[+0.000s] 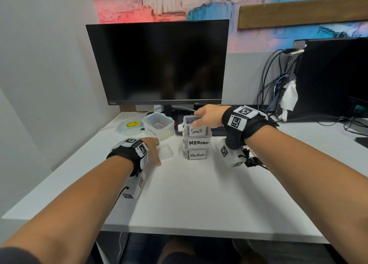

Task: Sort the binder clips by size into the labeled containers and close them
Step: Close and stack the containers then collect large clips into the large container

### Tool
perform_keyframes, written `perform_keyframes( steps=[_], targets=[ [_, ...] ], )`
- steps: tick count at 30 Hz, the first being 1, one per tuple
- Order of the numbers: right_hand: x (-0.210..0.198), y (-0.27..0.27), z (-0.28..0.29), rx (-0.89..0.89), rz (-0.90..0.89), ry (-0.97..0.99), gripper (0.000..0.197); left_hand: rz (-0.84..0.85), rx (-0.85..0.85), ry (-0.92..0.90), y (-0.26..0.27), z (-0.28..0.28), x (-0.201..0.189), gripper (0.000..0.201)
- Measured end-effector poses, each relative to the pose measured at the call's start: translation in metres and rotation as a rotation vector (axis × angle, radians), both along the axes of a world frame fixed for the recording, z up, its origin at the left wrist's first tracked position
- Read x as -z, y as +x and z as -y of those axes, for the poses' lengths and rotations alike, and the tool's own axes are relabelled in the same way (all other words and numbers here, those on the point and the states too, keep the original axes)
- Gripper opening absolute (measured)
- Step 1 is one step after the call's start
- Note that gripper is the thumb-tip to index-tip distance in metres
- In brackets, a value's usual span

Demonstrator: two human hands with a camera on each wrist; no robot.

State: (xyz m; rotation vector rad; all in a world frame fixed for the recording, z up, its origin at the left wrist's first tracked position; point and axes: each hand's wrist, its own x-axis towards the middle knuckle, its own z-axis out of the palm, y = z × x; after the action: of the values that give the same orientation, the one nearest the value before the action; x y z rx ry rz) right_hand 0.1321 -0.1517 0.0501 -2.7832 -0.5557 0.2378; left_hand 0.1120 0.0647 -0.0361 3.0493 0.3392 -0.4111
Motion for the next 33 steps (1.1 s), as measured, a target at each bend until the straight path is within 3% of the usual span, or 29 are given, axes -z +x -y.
perform_keyframes(
  steps=[8, 13, 22, 28, 33],
  targets=[
    [-0.001, -0.001, 0.004, 0.031, -0.013, 0.033, 0.059, -0.02, -0.043, -0.051, 0.0, 0.0, -0.004, 0.075],
    [-0.002, 0.001, 0.004, 0.046, -0.018, 0.059, 0.06, 0.125, -0.072, -0.114, -0.001, 0.001, -0.022, 0.069],
    [-0.003, -0.001, 0.011, 0.034, 0.006, 0.027, 0.054, 0.38, -0.072, -0.408, 0.003, 0.011, -0.045, 0.047],
    [-0.003, 0.003, 0.013, 0.037, -0.007, 0.044, 0.056, 0.509, -0.054, -0.541, 0.001, 0.016, -0.054, 0.062],
    [-0.002, 0.005, 0.015, 0.03, -0.003, 0.044, 0.056, 0.509, 0.041, -0.66, 0.0, 0.031, -0.059, 0.041]
  ],
)
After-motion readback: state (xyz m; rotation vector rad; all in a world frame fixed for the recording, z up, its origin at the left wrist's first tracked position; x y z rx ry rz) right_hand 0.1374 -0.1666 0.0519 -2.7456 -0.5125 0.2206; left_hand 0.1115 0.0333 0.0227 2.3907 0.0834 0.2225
